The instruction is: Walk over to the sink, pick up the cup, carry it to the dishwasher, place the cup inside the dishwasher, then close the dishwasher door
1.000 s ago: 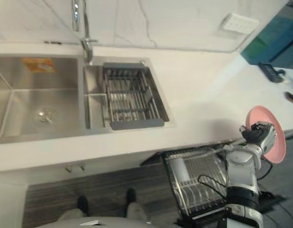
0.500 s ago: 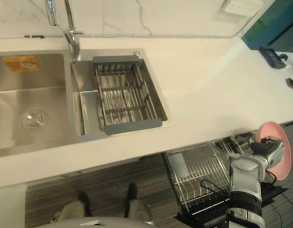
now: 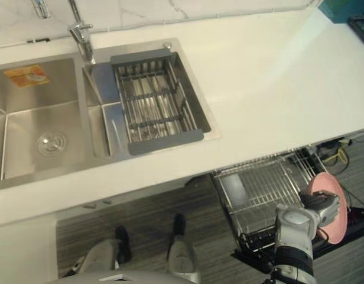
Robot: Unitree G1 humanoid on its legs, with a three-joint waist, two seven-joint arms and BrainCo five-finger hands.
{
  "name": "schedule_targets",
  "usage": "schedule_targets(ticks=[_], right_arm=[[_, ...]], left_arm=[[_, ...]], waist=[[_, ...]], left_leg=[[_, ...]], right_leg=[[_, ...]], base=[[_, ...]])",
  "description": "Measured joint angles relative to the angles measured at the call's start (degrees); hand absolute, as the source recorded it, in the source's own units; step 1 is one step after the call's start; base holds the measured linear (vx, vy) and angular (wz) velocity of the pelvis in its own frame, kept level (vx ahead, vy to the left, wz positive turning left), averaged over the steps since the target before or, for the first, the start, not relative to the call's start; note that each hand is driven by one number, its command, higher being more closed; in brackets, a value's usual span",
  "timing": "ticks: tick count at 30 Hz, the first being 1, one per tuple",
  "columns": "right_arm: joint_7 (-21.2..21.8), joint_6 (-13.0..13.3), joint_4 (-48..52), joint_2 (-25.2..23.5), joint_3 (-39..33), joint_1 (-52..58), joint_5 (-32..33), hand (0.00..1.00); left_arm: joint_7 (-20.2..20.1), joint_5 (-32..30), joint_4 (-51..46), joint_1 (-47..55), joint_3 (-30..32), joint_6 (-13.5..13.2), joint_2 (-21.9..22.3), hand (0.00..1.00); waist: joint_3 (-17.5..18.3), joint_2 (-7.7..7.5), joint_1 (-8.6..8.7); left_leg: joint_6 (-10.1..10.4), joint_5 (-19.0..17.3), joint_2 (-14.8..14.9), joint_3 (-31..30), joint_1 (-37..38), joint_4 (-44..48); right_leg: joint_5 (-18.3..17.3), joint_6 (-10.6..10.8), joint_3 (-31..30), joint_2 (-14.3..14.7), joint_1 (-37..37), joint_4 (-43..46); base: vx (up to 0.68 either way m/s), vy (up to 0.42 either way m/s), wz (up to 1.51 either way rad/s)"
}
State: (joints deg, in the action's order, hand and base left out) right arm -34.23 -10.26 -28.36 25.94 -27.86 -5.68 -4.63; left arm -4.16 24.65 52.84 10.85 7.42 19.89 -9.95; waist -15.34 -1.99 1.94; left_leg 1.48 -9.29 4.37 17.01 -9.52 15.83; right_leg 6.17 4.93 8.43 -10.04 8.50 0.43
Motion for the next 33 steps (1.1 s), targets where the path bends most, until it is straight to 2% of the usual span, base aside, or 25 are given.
schedule_targets(ticks=[3, 11, 16, 21, 27, 28, 30, 33], right_arm=[[0.01, 0.06, -0.26, -0.79, 0.29, -0.19, -0.01, 1.0], [0.01, 0.55, -2.67, -0.35, 0.87, -6.73, -0.01, 1.0], [0.36, 1.29, -7.06, 4.78, 6.54, -12.69, -0.03, 1.0], [1.26, 1.21, -11.24, 8.31, 10.88, -17.84, -0.12, 1.0], [1.24, 1.32, -12.37, 9.88, 12.17, -21.69, 1.18, 1.0], [1.25, 1.26, -13.22, 10.66, 12.24, -22.23, 2.43, 0.0], [1.19, 0.96, -13.33, 11.23, 12.22, -22.48, 3.81, 0.0], [-1.3, 0.6, -13.33, 11.5, 12.01, -22.74, 7.13, 0.0]], left_arm=[[-0.16, -0.01, 0.29, -1.06, -0.9, -0.48, 0.08, 0.0], [-1.0, 0.06, 0.09, -3.66, -1.47, -1.09, 0.73, 0.0], [-1.52, 1.17, 0.7, -4.68, -4.1, -2.01, 1.02, 0.0], [-1.79, 2.36, 2.22, -6.81, -6.9, -2.94, 1.87, 0.0], [-2.45, 3.05, 3.06, -7.79, -7.68, -3.25, 2.15, 0.0], [-2.45, 3.35, 3.3, -8.03, -7.76, -3.24, 2.12, 0.0], [-2.45, 3.37, 3.32, -8.22, -8.11, -3.29, 2.05, 0.0], [-2.47, 3.33, 3.13, -8.27, -8.32, -3.85, 2.04, 0.0]], waist=[[-1.28, 1.04, -0.02], [-6.86, 4.11, -0.53], [-9.69, 7.43, -1.17], [-11.62, 9.8, -1.42], [-12.6, 11.01, -1.43], [-12.65, 11.12, -1.49], [-12.68, 11.18, -1.69], [-12.68, 11.17, -2.01]], left_leg=[[-0.15, 0.4, -0.05, 0.19, -0.8, -0.09], [-1.1, 1.4, -0.94, 1.79, -3.61, -0.31], [-1.33, 1.55, -2.16, 1.23, -5.41, -0.6], [-1.46, 2.15, -2.93, 0.18, -6.66, -1.08], [-1.23, 4.89, -3.49, -0.43, -9.23, -4.24], [-1.31, 5.23, -3.59, -0.67, -9.58, -4.55], [-1.32, 6.06, -3.72, -1.06, -9.58, -5.76], [-1.32, 6.98, -4.0, -1.22, -9.51, -7.14]], right_leg=[[0.31, -0.05, -0.25, -0.04, 1.01, -0.09], [3.87, 1.75, -3.22, -0.25, 5.04, -2.08], [5.06, 2.07, -5.0, -0.81, 8.36, -2.22], [5.96, 2.15, -5.96, -1.02, 10.08, -2.83], [6.57, 1.81, -5.64, -1.48, 13.76, -3.14], [6.8, 1.85, -5.4, -1.49, 14.09, -3.13], [7.09, 2.01, -4.96, -1.56, 14.32, -3.12], [7.1, 1.98, -4.77, -1.65, 14.87, -2.91]], base=[[-0.03, 0.0, -0.02], [-0.01, 0.01, -0.15], [-0.03, 0.023, -0.21], [-0.05, 0.003, -0.07], [-0.05, -0.036, 0.08], [-0.02, -0.031, 0.07], [-0.01, -0.033, 0.13], [-0.01, -0.022, 0.07]])
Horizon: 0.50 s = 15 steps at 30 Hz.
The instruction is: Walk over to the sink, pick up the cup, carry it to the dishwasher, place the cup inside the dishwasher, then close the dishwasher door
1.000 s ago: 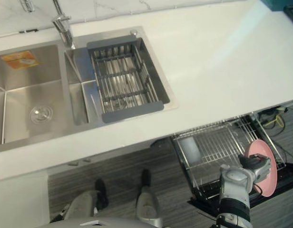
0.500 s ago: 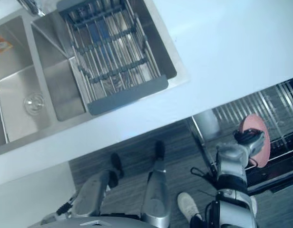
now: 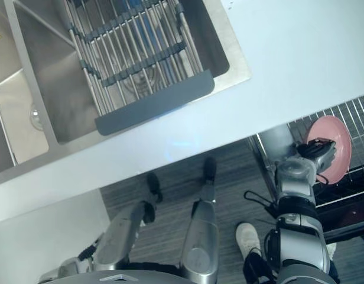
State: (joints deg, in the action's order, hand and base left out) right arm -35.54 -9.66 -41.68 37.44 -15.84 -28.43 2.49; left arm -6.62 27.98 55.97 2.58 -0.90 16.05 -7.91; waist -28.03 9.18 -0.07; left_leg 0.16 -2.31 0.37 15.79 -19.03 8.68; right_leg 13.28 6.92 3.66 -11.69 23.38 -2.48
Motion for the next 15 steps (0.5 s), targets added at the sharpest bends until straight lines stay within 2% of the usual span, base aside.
schedule_targets(ticks=[5, 8, 10, 11, 12, 13, 15], right_arm=[[-2.76, -0.01, 0.32, 0.07, -0.07, -0.46, 1.82, 0.0], [-4.86, 1.85, 0.99, 0.02, -0.11, -0.39, 3.17, 0.0], [-5.17, 3.38, 3.67, -0.6, -0.21, 0.13, 3.86, 0.0], [-5.26, 4.38, 5.67, -1.56, -0.24, 0.51, 3.93, 0.0], [-6.15, 5.6, 15.64, -5.15, -4.33, 5.32, 4.12, 0.0], [-6.11, 5.47, 15.64, -5.26, -5.29, 6.4, 4.18, 0.0], [-5.76, 5.39, 16.25, -5.68, -5.07, 7.66, 4.44, 0.0]], left_arm=[[0.05, -0.07, -0.33, -0.01, -0.25, -0.53, -0.03, 0.0], [0.29, -0.07, -0.57, -0.01, 0.12, -0.59, -0.07, 0.0], [0.88, -0.06, -0.87, 0.1, 1.28, -0.59, -0.1, 0.0], [1.33, -0.08, -0.91, 0.09, 2.3, -0.54, -0.3, 0.0], [1.68, -1.24, -1.33, 0.25, 5.78, 0.85, -2.34, 0.0], [1.66, -1.27, -1.3, 0.25, 6.26, 1.18, -2.31, 0.0], [1.66, -1.28, -1.28, 0.25, 6.52, 1.41, -2.24, 0.0]], waist=[[-0.05, -0.09, -0.1], [-0.38, -0.62, -0.06], [-1.01, -1.77, -0.04], [-1.52, -2.82, 0.1], [-0.95, -8.5, 1.93], [-0.96, -8.6, 2.29], [-0.93, -8.64, 2.61]], left_leg=[[-0.03, 0.03, 0.02, 1.41, 0.59, -0.16], [0.14, -0.93, 0.14, 2.29, 1.58, 0.82], [0.45, -2.97, 0.86, 2.33, 1.81, 3.75], [0.68, -4.86, 1.43, 1.49, 1.85, 6.45], [0.46, -13.68, 3.46, -1.0, 2.1, 17.91], [0.14, -14.57, 3.31, -1.59, 2.1, 18.6], [-0.03, -15.2, 3.26, -1.44, 2.12, 19.21]], right_leg=[[0.38, 0.0, -1.51, 0.2, 0.38, 0.04], [0.63, -0.06, -3.25, 0.78, -0.08, 0.03], [0.67, -0.18, -5.04, 1.74, -0.63, -0.14], [0.62, -0.54, -6.5, 2.57, -1.19, -0.59], [1.79, -2.1, -9.36, 5.62, -3.06, -1.2], [1.85, -2.45, -9.36, 5.66, -3.22, -1.15], [1.75, -2.89, -9.39, 5.65, -3.27, -1.08]], base=[[0.0, -0.024, -0.13], [0.0, -0.029, -0.32], [0.0, -0.034, -0.54], [-0.09, -0.025, -2.04], [-0.12, 0.01, -2.02], [-0.14, 0.037, -1.72], [-0.05, 0.038, -0.19]])
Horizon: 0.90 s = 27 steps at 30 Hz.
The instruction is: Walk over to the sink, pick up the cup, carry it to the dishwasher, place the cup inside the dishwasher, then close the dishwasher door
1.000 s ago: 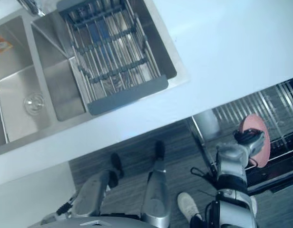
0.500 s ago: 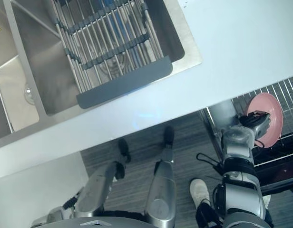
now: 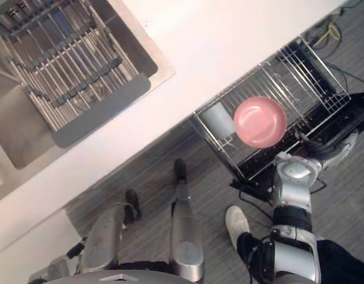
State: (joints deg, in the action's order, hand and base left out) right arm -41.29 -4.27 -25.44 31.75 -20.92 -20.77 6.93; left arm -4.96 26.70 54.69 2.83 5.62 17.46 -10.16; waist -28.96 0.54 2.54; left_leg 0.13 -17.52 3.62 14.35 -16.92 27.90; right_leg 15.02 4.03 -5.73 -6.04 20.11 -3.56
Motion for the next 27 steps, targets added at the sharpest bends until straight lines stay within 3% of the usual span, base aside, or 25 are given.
schedule_targets(ticks=[1, 3, 4, 5, 9, 11, 14, 15, 18, 20, 23, 27], right_arm=[[1.06, -1.32, 4.08, -0.77, -0.52, 2.22, 0.8, 0.0], [3.68, -0.93, 10.59, -1.5, -1.09, 4.13, 2.91, 0.0], [6.05, -0.66, 11.13, -1.35, -2.2, 4.17, 5.91, 0.0], [7.0, -0.25, 11.01, -0.69, -3.83, 5.05, 8.34, 0.0], [7.23, 1.75, 10.98, 0.45, -11.78, 11.91, 13.27, 0.0], [6.79, 2.83, 10.89, 0.42, -14.72, 14.48, 15.79, 0.0], [6.97, 4.81, 9.14, 0.34, -19.17, 17.56, 20.58, 0.0], [10.81, 10.4, 6.63, -4.25, -26.25, 22.87, 27.63, 0.0], [10.81, 10.76, 6.39, -6.08, -28.16, 23.86, 27.67, 0.0], [12.16, 12.5, 4.75, -8.89, -26.48, 23.45, 28.94, 0.0], [24.5, 12.71, 3.89, -15.64, -21.38, 23.52, 35.76, 0.0], [28.94, 12.82, 4.18, -18.17, -15.54, 21.87, 36.74, 0.0]], left_arm=[[0.06, -0.01, -0.4, -0.02, 1.62, 0.65, 0.49, 0.0], [0.78, -0.63, -0.15, 0.51, 3.83, 1.84, 1.16, 0.0], [1.09, -2.24, -0.01, 1.32, 4.5, 2.43, 0.74, 0.0], [1.06, -3.11, 0.22, 2.18, 5.14, 2.8, 0.52, 0.0], [0.97, -3.31, 0.05, 2.42, 7.43, 4.33, -0.6, 0.0], [0.98, -3.26, 0.2, 2.5, 8.5, 5.37, -0.53, 0.0], [1.1, -3.22, 0.31, 2.68, 10.19, 6.5, 0.25, 0.0], [0.74, -3.04, 0.36, 2.99, 12.37, 8.22, 2.15, 0.0], [0.73, -3.04, 0.24, 2.95, 12.37, 8.24, 2.5, 0.0], [0.51, -3.06, 0.32, 2.94, 12.43, 8.25, 2.64, 0.0], [-0.89, -3.19, 0.62, 2.89, 12.17, 7.46, 3.65, 0.0], [-1.03, -3.14, 1.17, 2.79, 10.24, 6.32, 5.23, 0.0]], waist=[[0.21, -0.36, 0.53], [0.48, -0.87, 0.17], [2.93, -2.15, 0.41], [6.16, -3.21, 1.0], [10.24, -5.44, 3.26], [10.93, -5.59, 4.08], [12.02, -5.07, 4.55], [14.34, -2.93, 3.4], [14.75, -2.22, 2.36], [14.85, -2.03, 1.81], [15.05, -0.54, 0.21], [15.45, 2.12, -2.59]], left_leg=[[0.1, -0.88, 0.76, 0.88, 0.68, 1.3], [0.55, -2.79, 2.17, 3.02, 4.65, 1.88], [0.71, -3.37, 2.11, 2.67, 6.86, 1.26], [0.82, -4.64, 2.11, 2.06, 7.35, 1.06], [0.48, -5.88, 2.34, 1.76, 8.73, 1.29], [0.31, -6.15, 2.52, 2.7, 9.82, 1.09], [0.19, -6.63, 2.59, 3.1, 10.1, 1.06], [1.14, -7.29, 4.24, 2.9, 12.0, 0.8], [1.16, -7.29, 4.34, 2.96, 11.92, 0.8], [1.32, -7.17, 4.37, 2.82, 11.91, 0.61], [1.47, -6.65, 4.31, 2.57, 11.84, -0.19], [1.68, -5.19, 3.51, 0.81, 12.0, -2.57]], right_leg=[[0.89, 0.75, -0.06, 0.67, -0.4, 0.58], [1.0, 1.13, -0.74, 2.32, -3.17, 0.76], [0.87, 1.23, -2.47, 3.04, -4.45, 0.37], [-0.19, 0.4, -3.36, 3.74, -4.57, 0.07], [-0.91, -2.29, -3.17, 4.38, -5.68, -0.41], [-0.98, -2.89, -3.19, 4.38, -6.35, -0.5], [-1.01, -3.07, -3.03, 4.41, -6.36, -0.46], [-1.3, -1.92, -1.48, 5.5, -8.15, -0.38], [-1.4, -1.86, -1.49, 5.35, -8.1, -0.48], [-1.42, -1.87, -1.26, 5.3, -8.09, -0.51], [-1.41, -1.87, 1.0, 4.7, -8.1, -0.82], [-1.38, -0.67, 3.58, 3.7, -8.44, -0.98]], base=[[-0.03, 0.01, -0.17], [-0.01, -0.004, -0.82], [0.0, 0.011, -1.28], [0.0, 0.019, -0.83], [-0.01, 0.009, -0.26], [0.0, 0.022, -0.23], [0.04, -0.019, -0.1], [0.07, -0.142, -0.02], [0.01, -0.079, -0.01], [0.0, 0.0, 0.0], [0.0, -0.047, 0.09], [0.04, -0.034, 0.27]])
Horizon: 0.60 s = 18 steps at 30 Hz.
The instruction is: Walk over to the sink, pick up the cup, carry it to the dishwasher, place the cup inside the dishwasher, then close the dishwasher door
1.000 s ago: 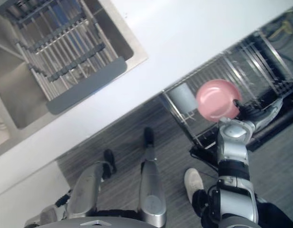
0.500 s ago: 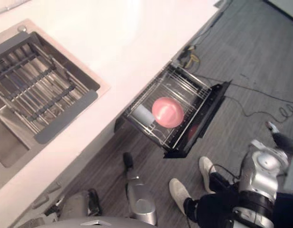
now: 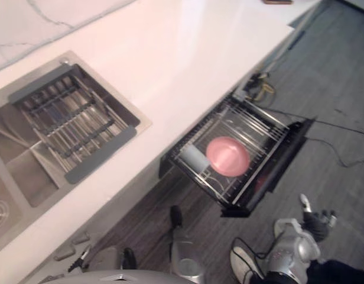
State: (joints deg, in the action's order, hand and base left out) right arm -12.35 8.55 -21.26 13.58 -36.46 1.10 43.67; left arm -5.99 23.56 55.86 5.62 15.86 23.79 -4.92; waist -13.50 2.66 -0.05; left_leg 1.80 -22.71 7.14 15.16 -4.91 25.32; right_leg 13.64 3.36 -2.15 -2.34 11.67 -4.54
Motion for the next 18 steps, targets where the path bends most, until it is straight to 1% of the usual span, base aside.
schedule_targets(ticks=[3, 5, 7, 8, 9, 11, 14, 17, 18], right_arm=[[2.14, 0.22, 0.04, -0.39, 3.91, -2.97, -0.11, 0.0], [2.55, 0.22, 0.05, -0.68, 5.47, -4.54, -0.22, 0.0], [2.94, -0.06, 0.05, -0.96, 8.54, -6.95, -0.31, 0.0], [3.11, -0.13, 0.04, -0.95, 9.25, -7.38, -0.34, 0.0], [3.16, -0.65, 0.01, -1.21, 10.53, -8.77, -0.81, 0.0], [3.11, -1.38, -0.31, -1.48, 12.71, -10.64, -1.32, 0.0], [3.03, -1.54, -2.55, -1.83, 15.5, -14.4, -1.33, 0.0], [2.75, -2.1, -5.06, -1.85, 16.26, -18.03, -1.34, 0.0], [0.25, -2.52, -5.23, -1.84, 16.42, -19.36, -1.34, 0.0]], left_arm=[[-0.02, 0.13, -0.02, -0.27, -0.31, -0.18, 0.05, 0.0], [-0.01, 0.23, -0.02, -0.43, -0.5, -0.23, 0.12, 0.0], [0.0, 1.15, -0.01, -0.77, -0.91, -0.44, 0.17, 0.0], [0.0, 1.16, 0.0, -0.93, -1.07, -0.46, 0.19, 0.0], [-0.01, 1.3, 0.11, -1.51, -1.43, -0.52, 0.19, 0.0], [-0.22, 2.04, 0.16, -1.71, -1.48, -0.74, 0.28, 0.0], [-0.69, 2.28, 0.81, -1.72, -1.45, -1.45, 0.33, 0.0], [-0.83, 2.33, 1.41, -1.69, -1.31, -1.85, 0.42, 0.0], [-1.48, 2.32, 1.38, -1.69, -1.21, -2.1, 0.44, 0.0]], waist=[[-0.04, 0.06, -1.39], [-0.13, 0.14, -1.88], [-0.82, 0.29, -2.84], [-1.07, 0.4, -3.07], [-2.1, 0.67, -3.27], [-2.94, 0.87, -3.72], [-3.79, 1.02, -4.95], [-3.89, 1.04, -5.95], [-3.97, 0.92, -6.15]], left_leg=[[0.54, 1.85, -0.57, -2.03, 0.12, -2.71], [0.79, 2.78, -0.69, -2.89, 0.23, -3.95], [1.12, 4.53, -1.26, -4.51, 1.04, -6.58], [1.15, 4.98, -1.48, -4.99, 1.04, -7.08], [1.15, 6.14, -1.97, -6.29, 1.09, -8.45], [1.29, 7.46, -2.43, -7.73, 0.89, -9.87], [1.6, 9.19, -2.75, -9.27, 0.88, -11.8], [1.79, 10.62, -3.02, -10.62, 0.89, -13.43], [1.92, 11.46, -3.07, -10.94, 0.89, -14.42]], right_leg=[[-0.14, 0.8, 2.24, -0.61, -0.15, 0.0], [-0.36, 0.69, 3.24, -0.82, -0.39, -0.01], [-0.81, 0.72, 5.04, -1.42, -1.06, -0.01], [-0.9, 0.73, 5.7, -1.62, -1.17, -0.01], [-1.12, 0.73, 6.98, -2.23, -1.5, -0.01], [-1.31, 0.72, 8.38, -2.79, -1.55, 0.0], [-1.62, 0.51, 10.36, -3.32, -1.66, 0.15], [-1.82, 0.37, 11.64, -3.64, -1.66, 0.19], [-2.0, 0.35, 12.4, -3.83, -1.66, 0.27]], base=[[0.03, -0.059, 0.41], [0.02, -0.051, 0.35], [0.01, -0.049, 0.39], [-0.02, -0.037, 0.56], [-0.02, -0.019, 0.49], [-0.04, -0.026, 0.51], [-0.04, -0.024, 0.35], [-0.02, -0.022, 0.31], [-0.02, -0.019, 0.31]])
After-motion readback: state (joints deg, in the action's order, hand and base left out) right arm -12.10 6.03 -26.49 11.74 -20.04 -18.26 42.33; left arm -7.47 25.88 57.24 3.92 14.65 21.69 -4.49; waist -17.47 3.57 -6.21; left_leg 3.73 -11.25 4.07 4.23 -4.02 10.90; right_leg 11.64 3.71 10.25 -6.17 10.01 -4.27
